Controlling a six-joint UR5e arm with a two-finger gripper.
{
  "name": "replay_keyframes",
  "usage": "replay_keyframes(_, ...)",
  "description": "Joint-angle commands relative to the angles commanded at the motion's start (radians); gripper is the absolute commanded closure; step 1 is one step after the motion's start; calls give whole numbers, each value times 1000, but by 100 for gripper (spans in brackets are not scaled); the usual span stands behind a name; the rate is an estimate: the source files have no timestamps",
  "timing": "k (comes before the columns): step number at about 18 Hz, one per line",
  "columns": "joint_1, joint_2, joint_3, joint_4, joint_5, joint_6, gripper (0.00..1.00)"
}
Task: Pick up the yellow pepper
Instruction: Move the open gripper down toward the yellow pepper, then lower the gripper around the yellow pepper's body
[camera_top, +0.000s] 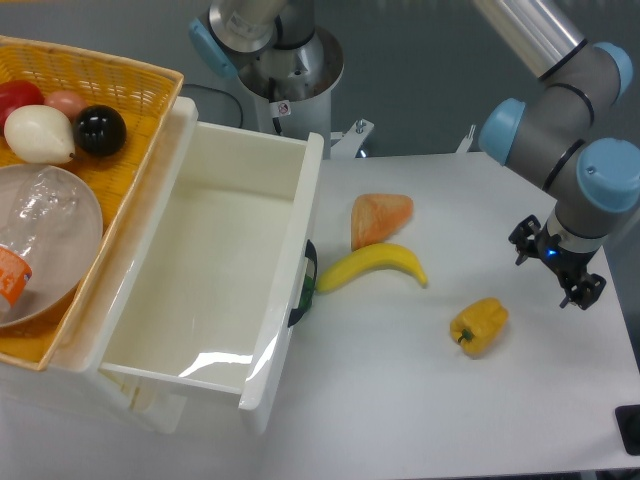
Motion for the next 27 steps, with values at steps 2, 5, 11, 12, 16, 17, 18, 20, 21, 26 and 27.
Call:
replay_keyframes(2, -8, -8, 15, 0, 0, -8, 0)
replay_keyframes(5, -11, -6, 15, 0, -11, -20, 0)
replay_keyframes(11, -14, -20, 2, 3, -113, -54, 0)
replay_keyframes(12, -12, -26, 2, 3, -129, -54, 0)
replay_keyframes(16, -14, -46, 3, 3, -189, -58, 0)
replay_keyframes(17, -14, -48, 2, 3, -189, -58, 0)
replay_keyframes(18, -17, -48, 0, 3, -189, -58, 0)
replay_keyframes(20, -17, -46, -9, 5, -190, -54, 0)
replay_keyframes(21, -17, -45, -23, 15, -199, -45, 0)
replay_keyframes(26, 1, -32, -61, 35, -265, 8, 0)
replay_keyframes(27, 1, -28, -63, 35, -265, 8, 0)
